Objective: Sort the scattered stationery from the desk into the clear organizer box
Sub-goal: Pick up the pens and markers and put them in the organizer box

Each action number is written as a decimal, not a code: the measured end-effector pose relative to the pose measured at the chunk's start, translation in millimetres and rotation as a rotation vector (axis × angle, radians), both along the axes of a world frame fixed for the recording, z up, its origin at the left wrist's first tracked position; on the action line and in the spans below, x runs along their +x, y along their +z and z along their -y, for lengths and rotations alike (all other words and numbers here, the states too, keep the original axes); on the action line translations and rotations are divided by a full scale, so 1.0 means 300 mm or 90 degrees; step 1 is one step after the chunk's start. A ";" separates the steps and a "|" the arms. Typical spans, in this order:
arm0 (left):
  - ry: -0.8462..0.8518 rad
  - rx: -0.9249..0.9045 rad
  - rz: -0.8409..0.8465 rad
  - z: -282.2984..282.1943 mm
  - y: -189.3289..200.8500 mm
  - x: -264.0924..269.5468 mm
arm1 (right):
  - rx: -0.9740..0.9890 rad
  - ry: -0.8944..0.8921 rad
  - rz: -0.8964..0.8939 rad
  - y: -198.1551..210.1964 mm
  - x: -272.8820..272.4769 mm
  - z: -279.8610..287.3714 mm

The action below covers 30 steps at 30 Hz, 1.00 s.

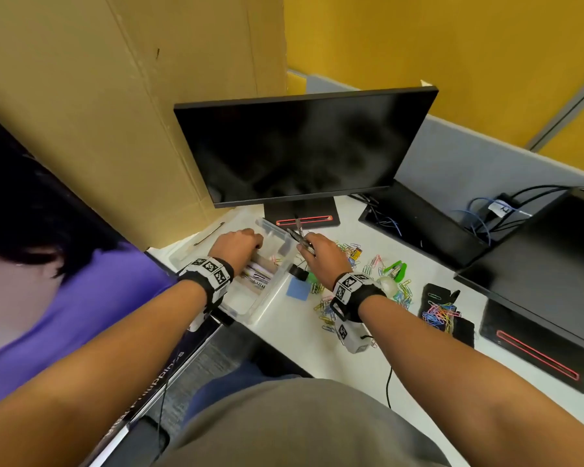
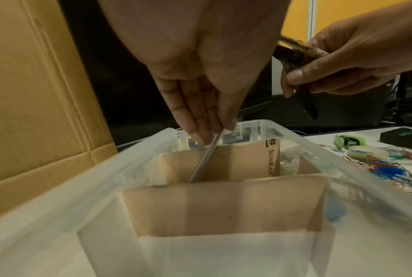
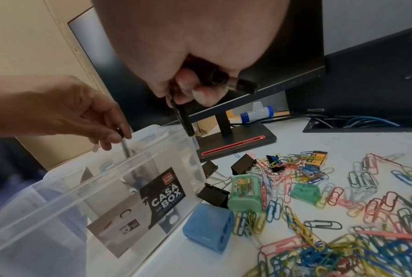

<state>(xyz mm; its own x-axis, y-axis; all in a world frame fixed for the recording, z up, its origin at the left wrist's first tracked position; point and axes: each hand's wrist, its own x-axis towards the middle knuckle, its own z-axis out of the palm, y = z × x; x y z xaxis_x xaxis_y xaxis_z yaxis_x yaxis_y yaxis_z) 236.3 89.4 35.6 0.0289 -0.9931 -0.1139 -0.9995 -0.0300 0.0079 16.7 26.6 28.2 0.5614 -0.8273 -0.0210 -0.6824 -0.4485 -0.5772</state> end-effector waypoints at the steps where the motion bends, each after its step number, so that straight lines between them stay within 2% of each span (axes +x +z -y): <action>1: -0.010 0.013 -0.007 0.001 -0.006 -0.009 | 0.008 -0.005 0.001 0.003 -0.007 -0.002; 7: -0.001 0.093 -0.093 -0.002 -0.046 -0.052 | 0.051 -0.018 -0.015 -0.001 -0.016 -0.001; 10: 0.057 0.077 -0.125 -0.003 -0.043 -0.040 | 0.061 -0.014 0.008 0.008 0.000 -0.003; 14: 0.130 0.028 -0.221 0.009 -0.013 -0.019 | 0.081 -0.016 0.068 0.037 0.039 -0.006; 18: 0.133 0.010 -0.321 0.011 0.008 -0.038 | 0.145 -0.063 0.153 0.059 0.082 -0.008; 23: 0.075 -0.013 -0.311 -0.001 0.019 -0.092 | 0.177 -0.070 0.218 0.075 0.119 -0.012; 30: 0.138 -0.018 -0.311 -0.013 -0.002 -0.026 | 0.171 -0.054 0.259 0.116 0.116 0.003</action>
